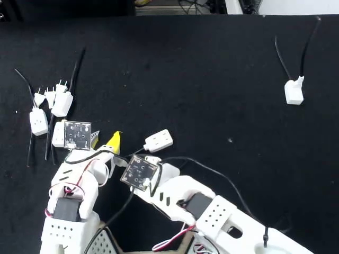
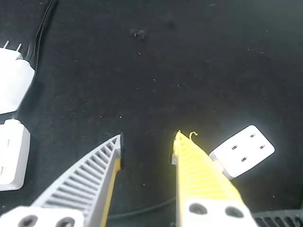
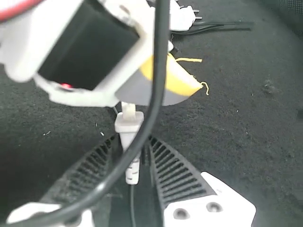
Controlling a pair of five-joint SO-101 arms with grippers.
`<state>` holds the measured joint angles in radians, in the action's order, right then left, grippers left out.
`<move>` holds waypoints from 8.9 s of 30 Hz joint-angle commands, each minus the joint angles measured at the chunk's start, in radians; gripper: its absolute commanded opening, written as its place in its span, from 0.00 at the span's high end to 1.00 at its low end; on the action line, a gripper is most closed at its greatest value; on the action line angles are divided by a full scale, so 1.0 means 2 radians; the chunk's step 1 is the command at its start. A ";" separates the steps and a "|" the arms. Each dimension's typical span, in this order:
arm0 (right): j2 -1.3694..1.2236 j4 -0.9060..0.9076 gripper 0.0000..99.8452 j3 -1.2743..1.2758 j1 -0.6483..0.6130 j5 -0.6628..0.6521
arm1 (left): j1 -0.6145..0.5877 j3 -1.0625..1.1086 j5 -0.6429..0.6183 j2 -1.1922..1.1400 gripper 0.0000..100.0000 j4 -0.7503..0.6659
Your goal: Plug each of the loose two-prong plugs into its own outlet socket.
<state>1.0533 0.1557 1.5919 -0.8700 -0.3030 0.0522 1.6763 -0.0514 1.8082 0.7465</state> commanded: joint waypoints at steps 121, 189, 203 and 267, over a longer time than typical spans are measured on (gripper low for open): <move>-0.365 0.227 0.99 -0.281 0.007 -0.104 | -0.237 -0.007 0.001 0.003 0.82 -0.041; -0.441 0.374 0.99 -0.372 0.025 -0.121 | -0.238 -0.007 0.001 0.003 0.82 -0.041; -0.212 0.186 0.99 -0.193 0.025 -0.051 | -0.174 0.000 0.001 0.003 0.82 -0.026; -0.072 0.060 0.99 -0.104 0.013 0.090 | 0.004 0.011 -0.059 0.003 0.82 0.019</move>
<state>0.8017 0.2279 1.3970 -0.8577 -0.1312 0.0614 1.6794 -0.1818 1.8128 0.7833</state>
